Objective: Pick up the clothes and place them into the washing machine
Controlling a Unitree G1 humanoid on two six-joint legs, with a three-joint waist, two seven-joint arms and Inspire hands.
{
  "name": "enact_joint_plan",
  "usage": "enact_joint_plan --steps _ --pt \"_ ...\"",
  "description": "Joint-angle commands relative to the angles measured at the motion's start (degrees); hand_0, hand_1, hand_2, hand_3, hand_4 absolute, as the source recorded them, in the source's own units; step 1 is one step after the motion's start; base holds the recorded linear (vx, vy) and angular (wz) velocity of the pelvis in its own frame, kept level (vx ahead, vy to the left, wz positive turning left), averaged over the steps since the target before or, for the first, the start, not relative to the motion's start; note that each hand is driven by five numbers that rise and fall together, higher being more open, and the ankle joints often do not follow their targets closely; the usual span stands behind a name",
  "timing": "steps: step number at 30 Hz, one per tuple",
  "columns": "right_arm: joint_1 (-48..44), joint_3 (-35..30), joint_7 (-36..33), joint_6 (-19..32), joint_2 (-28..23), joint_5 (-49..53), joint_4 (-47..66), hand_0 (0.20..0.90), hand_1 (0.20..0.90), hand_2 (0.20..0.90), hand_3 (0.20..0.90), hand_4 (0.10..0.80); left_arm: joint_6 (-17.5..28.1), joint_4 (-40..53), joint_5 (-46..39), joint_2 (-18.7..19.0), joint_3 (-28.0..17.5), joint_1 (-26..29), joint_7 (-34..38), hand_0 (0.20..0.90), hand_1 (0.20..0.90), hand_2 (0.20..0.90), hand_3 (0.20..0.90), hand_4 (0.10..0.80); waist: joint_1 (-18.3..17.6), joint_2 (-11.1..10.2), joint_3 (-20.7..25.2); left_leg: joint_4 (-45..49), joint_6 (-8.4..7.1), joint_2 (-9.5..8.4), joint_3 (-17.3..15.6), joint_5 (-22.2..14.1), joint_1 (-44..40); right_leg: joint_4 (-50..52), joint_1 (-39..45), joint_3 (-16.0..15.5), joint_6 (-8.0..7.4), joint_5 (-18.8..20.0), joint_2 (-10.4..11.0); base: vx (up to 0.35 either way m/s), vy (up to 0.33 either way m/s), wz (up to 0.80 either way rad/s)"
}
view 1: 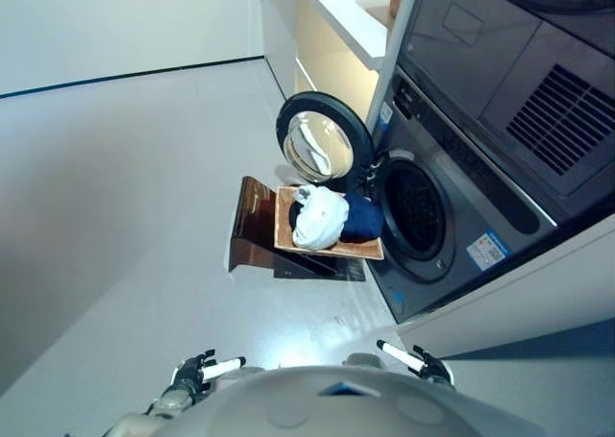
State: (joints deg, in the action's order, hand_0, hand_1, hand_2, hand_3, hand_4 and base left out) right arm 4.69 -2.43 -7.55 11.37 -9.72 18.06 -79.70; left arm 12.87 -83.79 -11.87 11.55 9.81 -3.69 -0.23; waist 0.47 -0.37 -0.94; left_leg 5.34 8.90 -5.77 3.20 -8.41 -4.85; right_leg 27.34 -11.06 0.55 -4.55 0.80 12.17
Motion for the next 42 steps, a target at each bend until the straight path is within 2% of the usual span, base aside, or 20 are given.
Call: enact_joint_plan --steps 1,3,4,7,9,11,14,16,17,18,21,22,23,26,29,33,36,37,39,42 --pt "-1.53 -1.93 -1.43 2.52 -2.28 0.65 1.52 0.9 0.9 0.9 0.9 0.8 0.91 -0.51 1.19 1.22 -1.4 0.85 0.06 0.9 0.9 0.9 0.9 0.8 -1.62 0.77 0.07 -1.05 -3.87 -0.76 1.35 0.11 -0.97 -6.05 -0.3 -4.02 1.97 -0.21 -3.13 0.255 -0.077 0.16" --pt "-1.45 -2.32 -1.51 2.24 -2.21 0.48 1.44 0.9 0.9 0.9 0.9 0.8 1.12 -0.49 1.12 0.77 -0.93 0.87 0.2 0.9 0.9 0.9 0.9 0.8 -3.0 -0.16 -0.21 -2.19 -4.6 -1.62 2.53 -1.41 -3.82 -16.2 -2.59 -4.99 -0.09 4.53 -2.48 0.295 -0.111 0.08" --pt "-1.39 -2.45 -1.67 2.11 -2.21 0.43 1.51 0.9 0.9 0.9 0.9 0.8 1.15 -0.5 0.99 0.72 -0.87 0.83 0.31 0.9 0.9 0.9 0.9 0.8 -3.53 -0.27 -0.56 -2.72 -5.05 -1.3 2.85 -2.11 -5.24 -19.79 -3.12 -5.33 -1.02 6.61 -2.14 0.28 -0.104 0.1" --pt "-1.17 -2.84 -2.11 1.52 -1.81 -0.12 1.63 0.9 0.9 0.9 0.9 0.8 1.28 -0.38 0.41 0.44 -0.55 1.11 1.03 0.9 0.9 0.9 0.9 0.8 -5.09 -0.09 -1.05 -3.39 -6.13 -0.19 3.74 -4.05 -9.15 -26.7 -6.08 -7.38 -2.51 11.19 -2.24 0.297 -0.093 0.14" --pt "-0.76 -2.86 -2.33 1.31 -1.61 -0.44 2.02 0.9 0.9 0.9 0.9 0.8 1.25 -0.41 -0.18 0.28 -0.6 0.86 1.18 0.9 0.9 0.9 0.9 0.8 -5.9 -0.18 -0.97 -3.23 -6.51 0.44 4.58 -5.32 -10.94 -27.44 -6.19 -6.86 -2.79 12.53 -2.79 0.283 -0.101 0.21" --pt "-0.02 -3.06 -2.13 1.18 -1.65 -0.78 1.76 0.9 0.9 0.9 0.9 0.8 1.11 -0.65 -0.17 -0.1 -0.72 0.42 1.15 0.9 0.9 0.9 0.9 0.8 -6.15 -0.53 -0.2 -3.73 -7.02 1.13 5.1 -6.17 -12.92 -26.87 -5.67 -7.56 -2.55 12.91 -3.14 0.296 -0.146 0.41" --pt "0.67 -3.33 -2.02 1.12 -1.85 -1.17 1.08 0.9 0.9 0.9 0.9 0.8 1.13 -0.71 -0.99 -1.12 -0.81 -0.31 1.25 0.9 0.9 0.9 0.9 0.8 -6.42 -0.04 1.61 -3.11 -8.54 3.62 5.45 -5.78 -13.66 -26.19 -4.86 -7.57 -1.6 12.5 -4.37 0.305 -0.191 0.5" --pt "0.24 -3.31 -2.11 1.3 -2.09 -1.11 0.89 0.9 0.9 0.9 0.9 0.8 1.17 -0.75 -1.77 -1.49 -0.75 -0.12 1.47 0.9 0.9 0.9 0.9 0.8 -6.9 0.74 2.18 -1.96 -9.85 5.62 6.34 -3.17 -13.14 -24.18 -5.46 -7.15 -0.34 10.74 -6.14 0.297 -0.203 0.53" --pt "-0.64 -3.41 -2.39 1.56 -2.77 -0.45 0.92 0.9 0.9 0.9 0.9 0.8 1.26 -0.67 -2.64 -1.92 -0.03 0.5 1.48 0.9 0.9 0.9 0.9 0.8 -7.04 1.29 2.2 -0.6 -11.25 6.97 6.76 0.15 -12.3 -22.34 -5.65 -7.31 0.38 9.33 -7.14 0.208 -0.145 0.09" --pt "-0.65 -3.42 -2.39 1.57 -2.79 -0.44 0.9 0.9 0.9 0.9 0.9 0.8 1.27 -0.69 -2.64 -1.94 -0.03 0.52 1.48 0.9 0.9 0.9 0.9 0.8 -7.08 1.33 2.23 -0.65 -11.27 7.01 6.8 0.16 -12.28 -22.27 -5.7 -7.36 0.4 9.27 -7.15 0.186 -0.148 -0.01" --pt "-0.99 -3.01 -2.32 1.87 -3.37 -0.33 1.53 0.9 0.9 0.9 0.9 0.8 1.36 0.35 -3.55 -2.51 0.45 1.56 1.77 0.9 0.9 0.9 0.9 0.8 -7.35 2.03 2.79 1.4 -13.34 9.42 6.58 5.63 -11.24 -22.07 -4.63 -8.49 1.52 7.04 -8.44 0.208 -0.198 0.09" --pt "-1.51 -2.94 -2.79 2.05 -3.66 0.43 1.67 0.9 0.9 0.9 0.9 0.8 1.64 1.35 -3.9 -2.81 1.17 2.42 2.04 0.9 0.9 0.9 0.9 0.8 -7.65 2.27 2.99 3.77 -14.16 10.2 6.09 7.99 -9.94 -22.11 -3.58 -8.45 2.56 5.16 -9.61 0.196 -0.198 0.31" --pt "-1.52 -2.94 -2.78 2.06 -3.68 0.44 1.66 0.9 0.9 0.9 0.9 0.8 1.64 1.36 -3.91 -2.82 1.18 2.43 2.05 0.9 0.9 0.9 0.9 0.8 -7.66 2.33 2.96 3.83 -14.18 10.26 6.1 7.92 -9.95 -22.09 -3.55 -8.49 2.59 5.11 -9.66 0.207 -0.195 0.47" --pt "-1.77 -2.99 -2.84 2.17 -4.38 1.15 1.43 0.9 0.9 0.9 0.9 0.8 1.91 2.93 -3.45 -3.43 2.53 3.63 2.15 0.9 0.9 0.9 0.9 0.8 -7.7 2.42 2.94 8.84 -14.66 9.84 5.6 10.77 -8.16 -22.21 -1.21 -7.63 4.25 3.12 -11.56 0.169 -0.135 0.25" --pt "-1.11 -3.33 -3.12 2.04 -4.57 1.14 0.6 0.9 0.9 0.9 0.9 0.8 1.84 4.08 -2.95 -3.62 3.26 3.91 1.92 0.9 0.9 0.9 0.9 0.8 -7.59 2.26 3.32 9.36 -14.65 10.52 3.25 13.14 -6.75 -22.36 1.03 -7.41 4.89 1.47 -12.31 0.182 -0.12 -0.01" --pt "-0.63 -3.72 -3.3 1.87 -4.52 1.47 -0.07 0.9 0.9 0.9 0.9 0.8 1.81 4.43 -2.28 -3.78 3.57 3.97 2.02 0.9 0.9 0.9 0.9 0.8 -6.56 0.98 3.96 4.97 -13.05 10.82 0.77 9.12 -3.14 -22.99 3.38 -5.8 4.4 -0.55 -12.17 0.156 -0.057 0.19" --pt "-0.87 -3.54 -3.53 1.82 -4.63 1.82 -0.84 0.9 0.9 0.9 0.9 0.8 1.74 4.2 -2.54 -3.69 3.19 3.86 1.95 0.9 0.9 0.9 0.9 0.8 -4.5 -1.45 3.21 4.21 -11.79 9.12 -0.32 4.94 5.07 -23.67 6.54 -2.72 3.8 -1.79 -11.14 0.18 -0.029 -0.02" --pt "-1.13 -3.32 -3.52 1.97 -4.65 2.24 -0.92 0.9 0.9 0.9 0.9 0.8 1.89 3.79 -2.92 -3.35 2.98 3.85 1.96 0.9 0.9 0.9 0.9 0.8 -3.49 -2.09 2.29 2.97 -11.73 8.96 0.1 6.0 8.25 -23.74 8.11 -1.02 3.6 -1.96 -11.24 0.157 0.005 -0.25" --pt "-1.21 -3.12 -3.57 2.08 -4.63 2.35 -1.01 0.9 0.9 0.9 0.9 0.8 1.86 3.67 -3.05 -3.19 2.84 3.88 1.95 0.9 0.9 0.9 0.9 0.8 -2.87 -2.24 1.61 2.36 -11.76 9.13 0.17 6.81 9.32 -23.82 9.17 -0.27 3.44 -2.26 -11.23 0.128 0.036 -0.62" --pt "-1.75 -2.63 -3.98 2.32 -4.72 2.92 -1.02 0.9 0.9 0.9 0.9 0.8 2.07 3.39 -3.43 -2.93 2.62 4.01 2.15 0.9 0.9 0.9 0.9 0.8 -1.37 -1.59 0.46 -1.64 -12.55 11.42 -0.28 12.62 13.73 -24.29 12.28 1.13 2.95 -3.58 -11.42 0.176 0.112 -0.82"
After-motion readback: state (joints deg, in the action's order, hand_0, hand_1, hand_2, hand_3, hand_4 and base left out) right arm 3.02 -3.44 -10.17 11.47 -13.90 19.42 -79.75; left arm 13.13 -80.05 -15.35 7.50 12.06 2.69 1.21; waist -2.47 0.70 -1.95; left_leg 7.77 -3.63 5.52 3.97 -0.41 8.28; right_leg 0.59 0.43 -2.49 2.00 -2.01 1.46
